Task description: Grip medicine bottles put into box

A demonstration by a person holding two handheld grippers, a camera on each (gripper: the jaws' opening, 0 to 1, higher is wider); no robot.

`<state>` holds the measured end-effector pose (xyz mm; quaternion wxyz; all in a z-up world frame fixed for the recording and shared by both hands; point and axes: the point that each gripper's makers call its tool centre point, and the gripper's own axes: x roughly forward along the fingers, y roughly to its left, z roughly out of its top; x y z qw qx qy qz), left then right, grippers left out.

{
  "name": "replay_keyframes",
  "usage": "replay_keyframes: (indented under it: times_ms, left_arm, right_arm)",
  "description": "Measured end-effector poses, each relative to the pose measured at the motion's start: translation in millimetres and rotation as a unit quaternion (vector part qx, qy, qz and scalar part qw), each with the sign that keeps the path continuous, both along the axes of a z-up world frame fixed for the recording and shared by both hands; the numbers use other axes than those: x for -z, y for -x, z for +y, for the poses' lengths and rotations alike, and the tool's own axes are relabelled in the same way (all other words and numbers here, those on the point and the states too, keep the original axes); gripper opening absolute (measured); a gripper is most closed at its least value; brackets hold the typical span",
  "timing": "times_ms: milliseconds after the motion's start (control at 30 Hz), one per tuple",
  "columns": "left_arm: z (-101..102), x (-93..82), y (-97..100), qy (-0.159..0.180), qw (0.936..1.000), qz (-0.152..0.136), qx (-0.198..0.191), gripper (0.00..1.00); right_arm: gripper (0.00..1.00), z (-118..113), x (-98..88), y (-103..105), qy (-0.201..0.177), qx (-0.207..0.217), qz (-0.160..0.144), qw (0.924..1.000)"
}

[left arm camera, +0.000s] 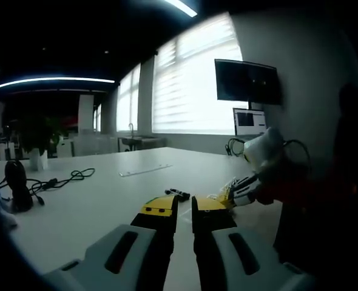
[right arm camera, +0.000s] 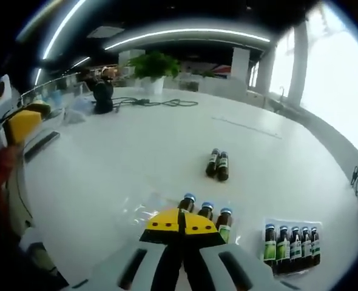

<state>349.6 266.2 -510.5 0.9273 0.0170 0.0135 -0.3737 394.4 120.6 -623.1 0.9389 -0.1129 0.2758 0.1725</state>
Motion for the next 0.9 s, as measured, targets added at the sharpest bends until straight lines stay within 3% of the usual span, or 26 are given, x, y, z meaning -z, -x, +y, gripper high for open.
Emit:
replay_keyframes:
  times_ms: [433, 633, 833, 900]
  left_arm:
    - [-0.5, -1.6, 0.9, 0.001, 1.0, -0.002, 0.002, 0.03]
    - [1.2, -0.6, -0.7, 0.002, 1.0, 0.0, 0.0, 0.03]
    - [2.5, -1.8, -0.5, 0.004, 1.0, -0.001, -0.002, 0.03]
    - [3.0, -1.6, -0.4, 0.003, 1.0, -0.001, -0.003, 0.03]
  right_arm:
    - [0.0, 0.4, 4.5, -9.1, 0.013, 0.002, 0.014, 0.9998]
    - [0.0, -2.1, 5.4, -11.2, -0.02, -0.004, 0.021, 0.9996]
    - [0.0, 0.8, 5.2, -9.6, -0.004, -0.032, 0.012, 0.9994]
    - [0.0, -0.7, 5.3, -9.9, -0.016, -0.028, 0.013, 0.9994]
